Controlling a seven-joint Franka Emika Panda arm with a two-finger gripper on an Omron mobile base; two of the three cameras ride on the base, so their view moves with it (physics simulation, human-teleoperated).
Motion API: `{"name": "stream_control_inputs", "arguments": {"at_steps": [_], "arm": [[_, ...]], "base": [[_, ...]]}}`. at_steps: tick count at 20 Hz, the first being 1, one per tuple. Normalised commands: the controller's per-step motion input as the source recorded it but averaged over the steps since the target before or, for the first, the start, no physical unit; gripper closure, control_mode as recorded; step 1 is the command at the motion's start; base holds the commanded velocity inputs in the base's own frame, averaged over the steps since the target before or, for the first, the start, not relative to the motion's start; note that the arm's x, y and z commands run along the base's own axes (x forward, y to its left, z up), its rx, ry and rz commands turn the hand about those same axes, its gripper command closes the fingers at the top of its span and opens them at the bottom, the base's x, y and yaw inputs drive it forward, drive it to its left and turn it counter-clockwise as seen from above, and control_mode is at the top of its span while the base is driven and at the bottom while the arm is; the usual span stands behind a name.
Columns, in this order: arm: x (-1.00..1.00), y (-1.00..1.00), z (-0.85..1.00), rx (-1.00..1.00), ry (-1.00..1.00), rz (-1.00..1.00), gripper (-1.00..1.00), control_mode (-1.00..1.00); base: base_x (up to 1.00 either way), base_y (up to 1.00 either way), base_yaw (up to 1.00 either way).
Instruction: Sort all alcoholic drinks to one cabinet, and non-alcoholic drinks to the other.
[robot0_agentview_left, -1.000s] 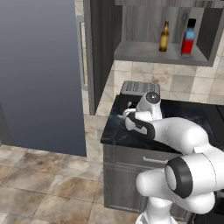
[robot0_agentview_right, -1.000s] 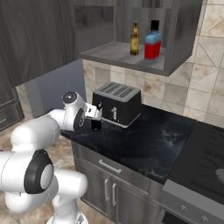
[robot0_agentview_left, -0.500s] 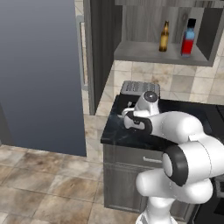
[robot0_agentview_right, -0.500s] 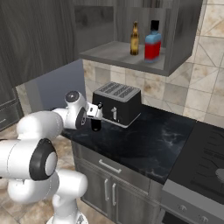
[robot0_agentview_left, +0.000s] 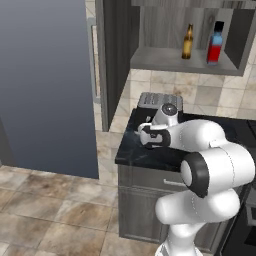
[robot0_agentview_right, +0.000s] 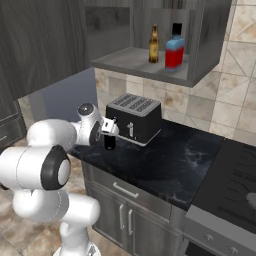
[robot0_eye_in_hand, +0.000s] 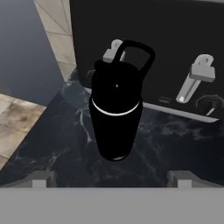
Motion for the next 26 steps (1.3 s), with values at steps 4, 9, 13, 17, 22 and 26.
{"name": "stream_control_inputs", "arguments": {"at_steps": [4, 9, 13, 17, 22, 26], "arm": [[0.17, 0.0, -0.14, 0.0, 0.01, -0.01, -1.0, -1.0], [0.16, 0.0, -0.15, 0.0, 0.0, -0.01, -1.0, -1.0], [0.15, 0.0, -0.15, 0.0, 0.0, 0.0, -1.0, -1.0], [0.15, 0.0, -0.12, 0.0, 0.0, 0.0, -1.0, -1.0], [0.15, 0.0, -0.11, 0.0, 0.0, 0.0, -1.0, -1.0], [0.16, 0.0, -0.1, 0.0, 0.01, 0.0, -1.0, -1.0]], "base": [[0.0, 0.0, 0.0], [0.0, 0.0, 0.0], [0.0, 0.0, 0.0], [0.0, 0.0, 0.0], [0.0, 0.0, 0.0], [0.0, 0.0, 0.0]]}}
